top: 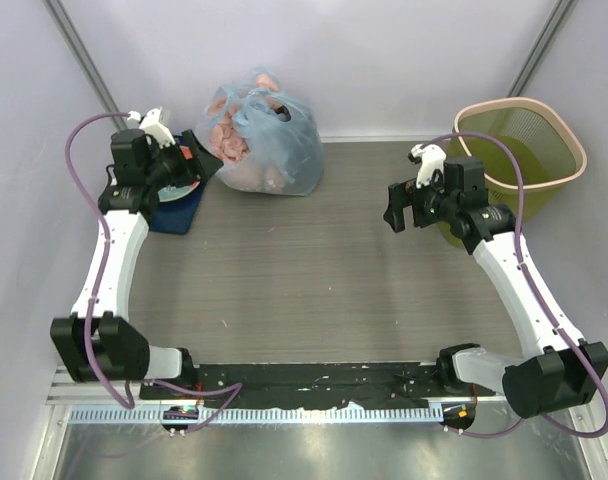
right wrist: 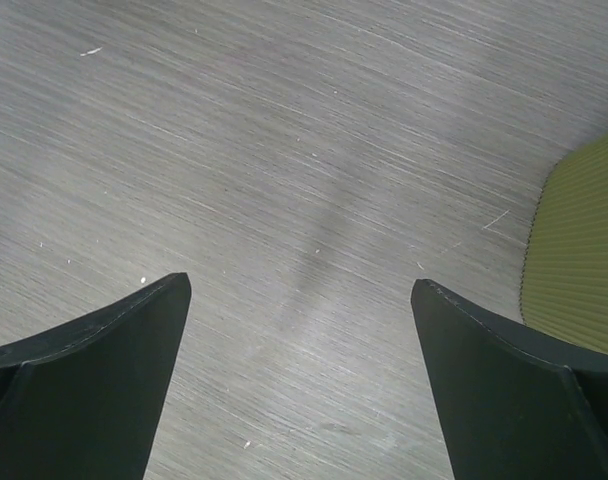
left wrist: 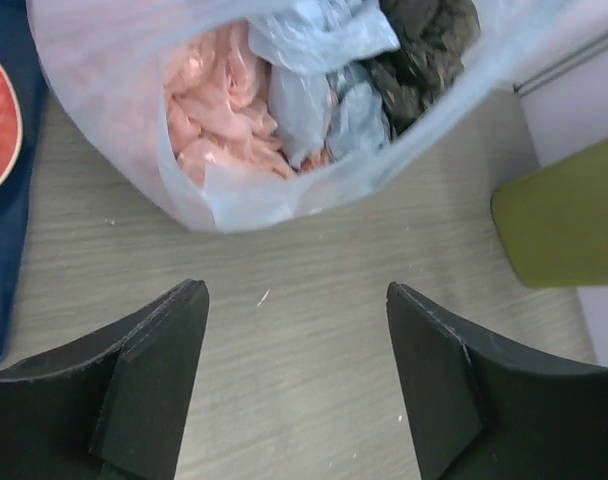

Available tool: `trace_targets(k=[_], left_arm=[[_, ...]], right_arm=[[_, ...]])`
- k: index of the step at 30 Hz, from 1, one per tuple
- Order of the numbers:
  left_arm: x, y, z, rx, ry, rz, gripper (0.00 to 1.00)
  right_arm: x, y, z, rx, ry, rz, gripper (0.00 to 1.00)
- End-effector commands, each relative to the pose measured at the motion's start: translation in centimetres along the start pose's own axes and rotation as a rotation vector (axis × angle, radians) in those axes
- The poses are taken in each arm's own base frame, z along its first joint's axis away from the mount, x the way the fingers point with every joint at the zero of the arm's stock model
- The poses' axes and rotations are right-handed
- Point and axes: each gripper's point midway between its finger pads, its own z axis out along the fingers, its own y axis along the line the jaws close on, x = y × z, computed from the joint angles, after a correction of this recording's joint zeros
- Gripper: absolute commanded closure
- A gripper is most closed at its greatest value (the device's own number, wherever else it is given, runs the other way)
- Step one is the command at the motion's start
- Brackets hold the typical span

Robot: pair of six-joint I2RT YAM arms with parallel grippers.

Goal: Put the trash bags into the trash bin

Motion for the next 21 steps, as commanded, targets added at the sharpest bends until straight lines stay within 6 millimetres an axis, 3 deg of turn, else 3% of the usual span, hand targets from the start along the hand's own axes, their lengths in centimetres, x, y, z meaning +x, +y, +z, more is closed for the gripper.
trace_targets(k=[1, 3, 6, 8, 10, 11, 14, 20, 21], left_arm=[[-6.2, -1.0, 3.1, 0.068, -0.194, -0.071, 0.27], [-7.8, -1.5, 4.1, 0.102, -0.24, -0.108, 0.37], [-8.4, -2.1, 6.2, 0.13, -0.243, -0.106, 0.43], [-7.2, -4.0, 8.2, 0.169, -0.21, -0.102, 0.44], [-6.4, -3.5, 9.9, 0.14, -0.196, -0.115, 0.45], [-6.9, -4.3, 10.4, 0.149, -0.218, -0.106, 0.44], [-7.0, -2.9, 12.5, 0.057, -0.241, -0.121, 0.47], [-8.5, -2.4, 15.0, -0.038, -0.287, -0.098, 0.36], [-8.0, -2.1, 15.7, -0.056, -0.274, -0.096, 0.33]], right_arm=[[-3.5, 0.2, -0.4, -0.006, -0.091, 0.013, 0.0], [-4.1, 0.2, -0.5, -0.007, -0.103, 0.016, 0.0], [-4.5, 0.1, -0.5, -0.005, -0.107, 0.014, 0.0], [-4.4, -0.1, -0.3, 0.007, -0.102, 0.01, 0.01], [-4.4, -0.4, -0.2, 0.018, -0.1, 0.003, 0.0], [-4.4, -0.5, -0.2, 0.024, -0.1, 0.004, 0.0], [-4.6, -0.6, -0.1, 0.029, -0.099, 0.005, 0.0], [-5.1, -0.7, 0.1, 0.028, -0.102, 0.003, 0.0], [-5.2, -0.8, 0.1, 0.031, -0.104, 0.005, 0.0]])
